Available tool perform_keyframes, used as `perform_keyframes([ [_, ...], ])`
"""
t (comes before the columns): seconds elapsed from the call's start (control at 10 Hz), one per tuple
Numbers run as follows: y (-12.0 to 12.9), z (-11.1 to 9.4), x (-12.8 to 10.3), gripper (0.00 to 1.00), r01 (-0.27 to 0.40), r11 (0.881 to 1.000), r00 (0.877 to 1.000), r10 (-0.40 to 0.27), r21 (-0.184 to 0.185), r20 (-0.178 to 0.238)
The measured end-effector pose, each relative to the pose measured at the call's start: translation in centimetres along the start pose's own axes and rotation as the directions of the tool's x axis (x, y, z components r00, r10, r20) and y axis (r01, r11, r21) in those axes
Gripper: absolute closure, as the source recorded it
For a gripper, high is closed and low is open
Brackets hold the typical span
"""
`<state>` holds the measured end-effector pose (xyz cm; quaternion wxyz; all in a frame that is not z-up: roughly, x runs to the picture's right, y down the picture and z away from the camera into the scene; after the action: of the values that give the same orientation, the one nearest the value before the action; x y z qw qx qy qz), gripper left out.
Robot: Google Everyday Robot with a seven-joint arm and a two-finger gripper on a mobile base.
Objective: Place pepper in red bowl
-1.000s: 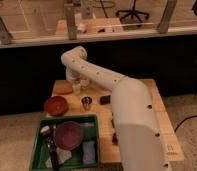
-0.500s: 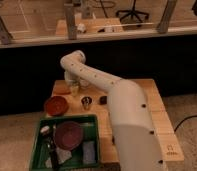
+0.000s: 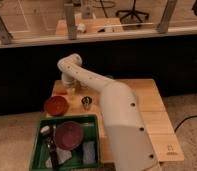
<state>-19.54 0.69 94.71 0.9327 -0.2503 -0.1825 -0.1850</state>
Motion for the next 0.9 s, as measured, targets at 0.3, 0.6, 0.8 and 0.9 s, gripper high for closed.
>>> perform_keyframes([
  [0.3, 0.2, 2.0, 0.0, 0.2, 0.012, 1.0, 1.0, -0.012, -0.02, -0.002],
  [0.6, 0.5, 3.8, 0.2, 0.2, 0.022, 0.999, 1.0, -0.022, -0.043, -0.014],
  [0.8, 0.7, 5.0, 0.2, 0.2, 0.027, 0.998, 0.999, -0.028, -0.065, -0.019],
  [0.9, 0.9, 5.4, 0.3, 0.21, 0.029, 0.997, 0.999, -0.031, -0.077, -0.022],
])
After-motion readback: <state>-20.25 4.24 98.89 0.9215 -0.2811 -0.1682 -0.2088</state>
